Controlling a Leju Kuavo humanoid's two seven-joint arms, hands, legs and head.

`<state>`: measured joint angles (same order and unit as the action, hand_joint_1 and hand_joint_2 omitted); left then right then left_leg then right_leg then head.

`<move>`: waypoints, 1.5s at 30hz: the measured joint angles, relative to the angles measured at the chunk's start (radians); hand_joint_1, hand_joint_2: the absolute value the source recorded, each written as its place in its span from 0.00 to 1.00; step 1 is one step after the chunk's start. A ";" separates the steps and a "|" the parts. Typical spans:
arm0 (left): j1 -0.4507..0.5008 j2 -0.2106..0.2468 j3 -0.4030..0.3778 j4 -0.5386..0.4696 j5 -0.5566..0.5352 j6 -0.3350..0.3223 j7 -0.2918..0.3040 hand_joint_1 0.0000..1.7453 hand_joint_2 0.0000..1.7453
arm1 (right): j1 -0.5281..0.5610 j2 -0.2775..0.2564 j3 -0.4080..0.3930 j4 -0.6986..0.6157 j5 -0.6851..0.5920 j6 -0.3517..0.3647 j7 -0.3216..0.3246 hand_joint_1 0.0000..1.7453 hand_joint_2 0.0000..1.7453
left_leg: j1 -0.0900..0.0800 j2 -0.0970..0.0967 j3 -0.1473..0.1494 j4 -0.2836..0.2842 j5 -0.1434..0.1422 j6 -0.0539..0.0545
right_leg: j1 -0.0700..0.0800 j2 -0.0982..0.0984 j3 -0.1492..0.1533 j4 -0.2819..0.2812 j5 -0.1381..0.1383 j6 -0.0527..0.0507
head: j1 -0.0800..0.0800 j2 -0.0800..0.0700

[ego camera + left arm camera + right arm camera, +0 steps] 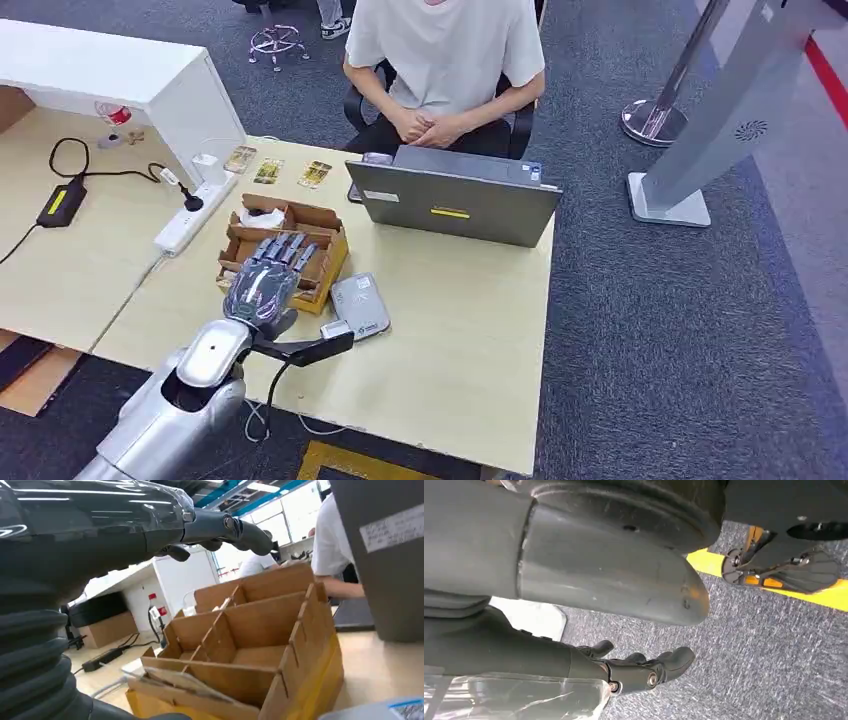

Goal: Pass the card to the sensor for recognition and then transmit it.

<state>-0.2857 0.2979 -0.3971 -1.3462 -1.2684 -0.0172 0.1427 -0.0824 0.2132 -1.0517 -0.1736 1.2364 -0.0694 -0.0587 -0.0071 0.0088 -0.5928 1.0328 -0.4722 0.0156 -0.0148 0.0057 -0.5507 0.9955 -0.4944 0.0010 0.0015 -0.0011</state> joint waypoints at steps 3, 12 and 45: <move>0.000 -0.005 0.012 0.033 0.000 0.004 0.000 0.00 1.00 | 0.000 0.000 0.006 0.000 0.004 0.004 0.001 0.00 0.00 | 0.000 0.000 0.000 0.000 0.000 0.000 | 0.000 0.000 0.000 0.000 0.000 0.000 | 0.000 0.000; -0.010 -0.024 0.029 0.084 -0.018 0.036 0.000 0.00 1.00 | 0.000 0.000 0.021 0.000 0.029 0.005 0.005 0.00 0.00 | 0.000 0.000 0.000 0.000 0.000 0.000 | 0.000 0.000 0.000 0.000 0.000 0.000 | 0.000 0.000; -0.043 -0.080 0.094 0.185 -0.087 0.131 0.020 0.00 1.00 | 0.000 0.000 0.054 0.000 0.064 0.023 0.017 0.00 0.00 | 0.000 0.000 0.000 0.000 0.000 0.000 | 0.000 0.000 0.000 0.000 0.000 0.000 | 0.000 0.000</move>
<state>-0.3284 0.2178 -0.3029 -1.1608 -1.3550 0.1141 0.1625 -0.0824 0.2132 -0.9976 -0.1732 1.3008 -0.0465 -0.0416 -0.0072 0.0088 -0.5928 1.0329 -0.4722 0.0156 -0.0148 0.0057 -0.5506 0.9956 -0.4944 0.0010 0.0015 -0.0011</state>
